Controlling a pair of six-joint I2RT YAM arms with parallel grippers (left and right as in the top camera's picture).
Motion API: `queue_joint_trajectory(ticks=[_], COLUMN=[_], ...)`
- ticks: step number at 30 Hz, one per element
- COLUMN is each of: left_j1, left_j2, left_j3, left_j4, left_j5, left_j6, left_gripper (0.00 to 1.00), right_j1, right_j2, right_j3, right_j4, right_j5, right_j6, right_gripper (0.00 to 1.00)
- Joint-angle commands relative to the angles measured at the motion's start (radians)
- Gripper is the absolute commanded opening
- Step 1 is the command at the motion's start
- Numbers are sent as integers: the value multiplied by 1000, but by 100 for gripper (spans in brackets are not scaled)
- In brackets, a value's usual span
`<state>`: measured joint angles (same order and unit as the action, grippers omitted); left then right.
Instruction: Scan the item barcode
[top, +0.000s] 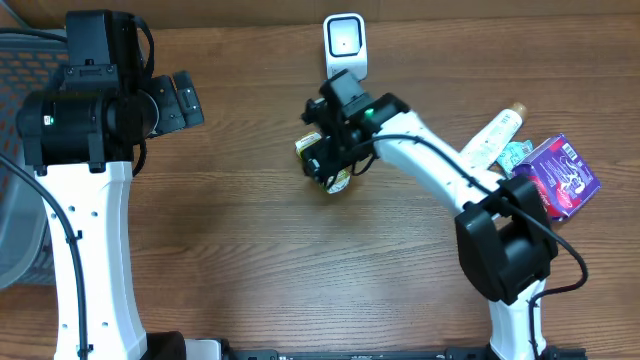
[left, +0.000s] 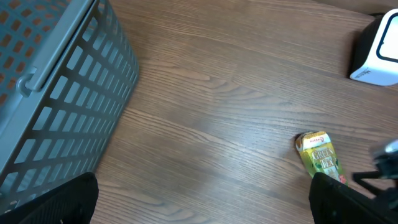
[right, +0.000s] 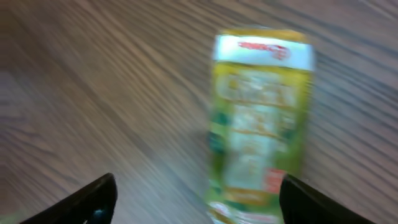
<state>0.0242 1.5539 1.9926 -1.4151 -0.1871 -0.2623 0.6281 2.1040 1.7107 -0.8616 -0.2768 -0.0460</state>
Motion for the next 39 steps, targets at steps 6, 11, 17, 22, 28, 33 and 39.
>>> queue_joint_trajectory(ticks=[6, 11, 17, 22, 28, 33, 39], left_j1=[2, 2, 2, 2, 2, 2, 0], left_j2=[-17, -17, -17, -17, -17, -17, -17], left_j3=[20, 20, 20, 20, 20, 20, 20], left_j4=[1, 1, 1, 1, 1, 1, 1], left_j5=[4, 4, 4, 4, 4, 4, 4], left_j6=[-15, -15, -15, -15, -14, -15, -15], left_gripper=[99, 100, 99, 100, 100, 100, 99], right_j1=[121, 131, 89, 29, -45, -118, -158], right_j2=[-5, 12, 19, 19, 19, 19, 22], right_j3=[-3, -38, -100, -104, -104, -104, -105], right_j4=[-3, -6, -10, -26, -8, 101, 266], right_j5=[41, 60, 147, 208, 239, 194, -61], right_j6=[50, 106, 199, 233, 233, 283, 386], right_gripper=[69, 62, 64, 67, 71, 73, 72])
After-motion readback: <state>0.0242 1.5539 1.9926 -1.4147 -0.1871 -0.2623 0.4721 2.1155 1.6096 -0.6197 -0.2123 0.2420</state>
